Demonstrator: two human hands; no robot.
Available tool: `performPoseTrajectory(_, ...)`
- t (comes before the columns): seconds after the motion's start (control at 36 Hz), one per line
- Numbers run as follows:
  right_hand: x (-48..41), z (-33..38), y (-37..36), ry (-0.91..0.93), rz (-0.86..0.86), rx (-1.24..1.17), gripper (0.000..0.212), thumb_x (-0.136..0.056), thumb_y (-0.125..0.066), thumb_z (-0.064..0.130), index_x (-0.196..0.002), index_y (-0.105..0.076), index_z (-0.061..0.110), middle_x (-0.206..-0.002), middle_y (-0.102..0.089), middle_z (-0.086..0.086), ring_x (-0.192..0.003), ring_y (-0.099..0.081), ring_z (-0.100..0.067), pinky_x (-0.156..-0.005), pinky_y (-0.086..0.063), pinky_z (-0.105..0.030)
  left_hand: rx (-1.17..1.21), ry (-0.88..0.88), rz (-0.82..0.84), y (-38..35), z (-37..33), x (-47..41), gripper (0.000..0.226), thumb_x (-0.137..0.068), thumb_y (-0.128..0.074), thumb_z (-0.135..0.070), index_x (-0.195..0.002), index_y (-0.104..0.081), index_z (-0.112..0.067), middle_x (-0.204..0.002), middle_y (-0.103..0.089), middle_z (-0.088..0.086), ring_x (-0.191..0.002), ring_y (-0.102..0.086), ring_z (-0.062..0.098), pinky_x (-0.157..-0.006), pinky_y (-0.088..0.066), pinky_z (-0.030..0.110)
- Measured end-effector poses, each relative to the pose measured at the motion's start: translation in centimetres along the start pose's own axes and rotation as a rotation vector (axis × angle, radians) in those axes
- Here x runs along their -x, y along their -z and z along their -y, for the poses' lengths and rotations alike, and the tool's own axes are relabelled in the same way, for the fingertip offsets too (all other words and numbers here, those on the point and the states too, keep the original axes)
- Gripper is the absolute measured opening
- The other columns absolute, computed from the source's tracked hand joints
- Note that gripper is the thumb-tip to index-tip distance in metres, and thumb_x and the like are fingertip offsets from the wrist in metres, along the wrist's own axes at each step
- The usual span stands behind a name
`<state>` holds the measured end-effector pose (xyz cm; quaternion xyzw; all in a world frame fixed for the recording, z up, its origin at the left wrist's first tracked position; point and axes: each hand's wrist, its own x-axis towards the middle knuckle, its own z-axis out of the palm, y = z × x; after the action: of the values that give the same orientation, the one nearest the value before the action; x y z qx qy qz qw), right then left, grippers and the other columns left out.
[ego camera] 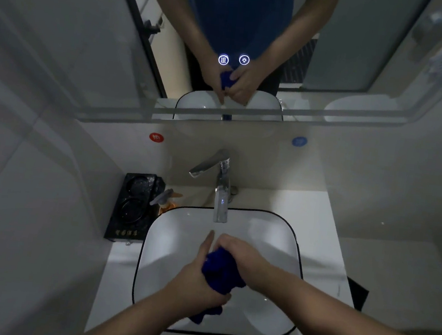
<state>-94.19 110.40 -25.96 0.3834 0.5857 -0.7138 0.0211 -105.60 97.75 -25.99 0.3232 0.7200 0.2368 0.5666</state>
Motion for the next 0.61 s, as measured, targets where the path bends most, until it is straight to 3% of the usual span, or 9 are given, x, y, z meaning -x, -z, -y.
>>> performPoseTrajectory(0.08, -0.3, -0.5, -0.6, -0.027, -0.114, 0.098, 0.051, -0.107, -0.047, 0.055, -0.069, -0.063, 0.025, -0.072, -0.066, 0.003, -0.071, -0.062, -0.014, -0.073, -0.048, -0.031, -0.068, -0.091, -0.113, -1.1, 0.7, 0.1, 0.141, -0.065, -0.087, -0.037, -0.153, 0.017, -0.074, -0.117, -0.076, -0.017, -0.098, -0.077, 0.0, -0.086, -0.068, 0.036)
performPoseTrajectory(0.19, -0.7, -0.4, -1.1, -0.112, -0.131, 0.259, 0.066, -0.107, -0.029, 0.067, -0.076, -0.067, 0.023, -0.086, -0.072, 0.0, -0.083, -0.067, -0.015, -0.08, -0.047, -0.033, -0.17, -0.037, -0.131, -1.9, 0.6, 0.6, 0.132, -0.069, -0.08, -0.041, -0.15, 0.019, -0.076, -0.098, -0.077, -0.016, -0.072, -0.077, 0.001, -0.058, -0.063, 0.024)
performPoseTrajectory(0.28, -1.4, -0.3, -1.7, -0.196, -0.108, 0.31, 0.085, -0.099, -0.016, 0.08, -0.123, -0.065, 0.015, -0.124, -0.068, -0.008, -0.107, -0.062, -0.02, -0.096, -0.04, -0.039, -0.379, 0.02, -0.149, -2.0, 0.2, 0.8, 0.101, -0.075, -0.073, -0.047, -0.153, -0.01, -0.058, -0.087, -0.072, -0.018, -0.064, -0.071, 0.001, -0.056, -0.057, 0.024)
performPoseTrajectory(0.33, -1.7, -0.3, -1.8, -0.166, -0.094, 0.381, 0.073, -0.102, -0.018, 0.072, -0.14, -0.045, 0.016, -0.135, -0.056, -0.016, -0.119, -0.055, -0.028, -0.102, -0.041, -0.044, -0.448, 0.071, -0.138, -2.0, -0.2, 0.8, 0.072, -0.076, -0.067, -0.044, -0.138, -0.03, -0.047, -0.083, -0.071, -0.012, -0.058, -0.069, 0.006, -0.052, -0.059, 0.03)
performPoseTrajectory(0.39, -1.7, -0.7, -2.0, -0.047, -0.145, 0.39, 0.045, -0.11, -0.029, 0.051, -0.124, -0.048, 0.013, -0.126, -0.053, -0.015, -0.116, -0.057, -0.03, -0.108, -0.045, -0.05, -0.45, 0.128, -0.108, -1.7, -1.0, 0.5, 0.051, -0.077, -0.064, -0.039, -0.122, -0.039, -0.04, -0.082, -0.075, -0.004, -0.055, -0.071, 0.013, -0.049, -0.06, 0.035)
performPoseTrajectory(0.44, -1.1, -1.5, -2.0, 0.087, -0.263, 0.228, 0.025, -0.107, -0.038, 0.039, -0.108, -0.054, 0.02, -0.111, -0.057, -0.007, -0.097, -0.06, -0.016, -0.098, -0.051, -0.044, -0.314, 0.181, -0.047, -1.1, -1.8, 0.0, 0.038, -0.081, -0.064, -0.033, -0.117, -0.049, -0.03, -0.08, -0.08, 0.003, -0.057, -0.073, 0.018, -0.052, -0.061, 0.036)
performPoseTrajectory(0.47, -0.6, -1.6, -1.8, 0.172, -0.277, 0.202, 0.024, -0.102, -0.038, 0.037, -0.112, -0.056, 0.025, -0.11, -0.058, -0.001, -0.096, -0.06, -0.009, -0.094, -0.051, -0.037, -0.195, 0.195, -0.011, -0.6, -2.1, -0.2, 0.032, -0.084, -0.063, -0.03, -0.114, -0.058, -0.021, -0.077, -0.08, 0.006, -0.057, -0.072, 0.018, -0.056, -0.063, 0.038)
performPoseTrajectory(0.53, 0.9, -2.1, -1.1, 0.347, -0.191, 0.32, 0.039, -0.093, -0.039, 0.033, -0.127, -0.057, 0.03, -0.123, -0.06, 0.009, -0.113, -0.058, -0.001, -0.099, -0.048, -0.026, 0.096, 0.248, 0.046, 0.7, -2.2, -0.4, 0.027, -0.089, -0.065, -0.029, -0.105, -0.069, -0.007, -0.077, -0.077, 0.009, -0.057, -0.069, 0.019, -0.06, -0.061, 0.037)
performPoseTrajectory(0.61, 2.4, -3.6, 0.3, 0.538, -0.003, 0.696, 0.077, -0.079, -0.051, 0.023, -0.155, -0.043, 0.031, -0.161, -0.044, 0.007, -0.151, -0.039, -0.006, -0.127, -0.032, -0.029, 0.355, 0.379, 0.143, 2.8, -1.6, -0.1, 0.043, -0.096, -0.065, -0.039, -0.126, -0.065, -0.009, -0.094, -0.075, 0.01, -0.065, -0.068, 0.02, -0.056, -0.051, 0.027)
